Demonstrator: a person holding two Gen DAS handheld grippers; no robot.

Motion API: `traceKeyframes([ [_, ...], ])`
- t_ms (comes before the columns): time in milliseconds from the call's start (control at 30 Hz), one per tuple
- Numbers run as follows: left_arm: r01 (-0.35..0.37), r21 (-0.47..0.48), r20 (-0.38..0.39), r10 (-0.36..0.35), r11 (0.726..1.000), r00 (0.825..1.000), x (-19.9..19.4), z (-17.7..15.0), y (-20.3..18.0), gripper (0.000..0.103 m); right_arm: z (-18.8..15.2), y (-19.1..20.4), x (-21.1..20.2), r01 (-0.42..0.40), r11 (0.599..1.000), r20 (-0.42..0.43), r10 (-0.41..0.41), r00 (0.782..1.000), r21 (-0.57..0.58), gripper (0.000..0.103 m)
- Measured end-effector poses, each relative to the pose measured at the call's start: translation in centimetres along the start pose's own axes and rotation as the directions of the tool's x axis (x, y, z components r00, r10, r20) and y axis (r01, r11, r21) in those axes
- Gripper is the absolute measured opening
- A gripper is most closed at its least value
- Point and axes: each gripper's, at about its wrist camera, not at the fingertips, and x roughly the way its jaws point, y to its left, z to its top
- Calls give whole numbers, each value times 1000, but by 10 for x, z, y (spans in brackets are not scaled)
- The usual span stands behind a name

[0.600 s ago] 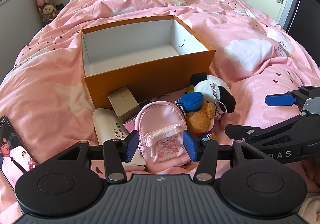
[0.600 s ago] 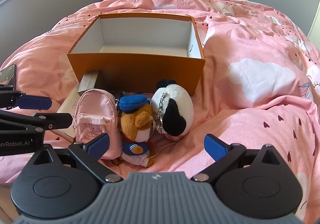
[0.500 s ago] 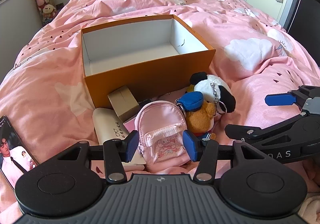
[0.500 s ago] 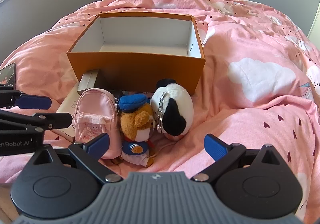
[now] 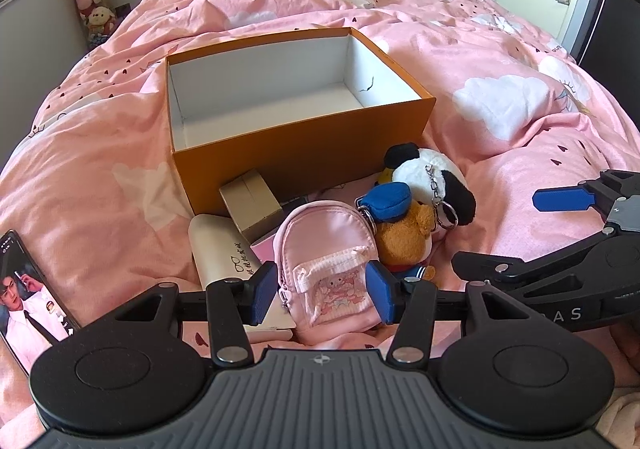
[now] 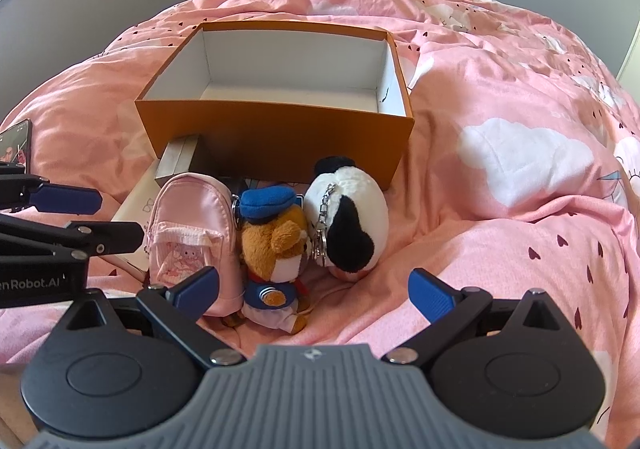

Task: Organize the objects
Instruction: 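Move both tools toward the items in front of the orange box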

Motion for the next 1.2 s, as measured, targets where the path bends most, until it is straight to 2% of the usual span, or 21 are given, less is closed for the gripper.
traceKeyframes([
  [733, -3, -4, -4, 3, 1000, 1000, 0, 0, 3, 60, -1, 3, 2, -5, 1000, -2, 5, 1000, -10, 101],
  [867, 23, -20, -22, -24, 1000, 999, 3, 0, 9, 60, 1, 5, 2, -16, 1000, -1, 16, 1000, -16, 98],
  [933, 46, -40, -35, -47, 998, 998, 5, 0, 15, 60, 2, 5, 4, -27, 999, -7, 27, 1000, -20, 92],
  [1000, 68, -58, -34, -70, 996, 997, 6, 0, 21, 60, 4, 6, 7, -41, 999, -24, 40, 999, -28, 80],
  [1133, 108, -73, -42, -111, 991, 993, 16, 0, 30, 60, 9, 9, 15, -88, 995, -50, 86, 995, -48, 67],
  [1200, 123, -94, -64, -129, 988, 990, 26, -1, 34, 60, 12, 12, 21, -121, 991, -70, 117, 991, -59, 54],
])
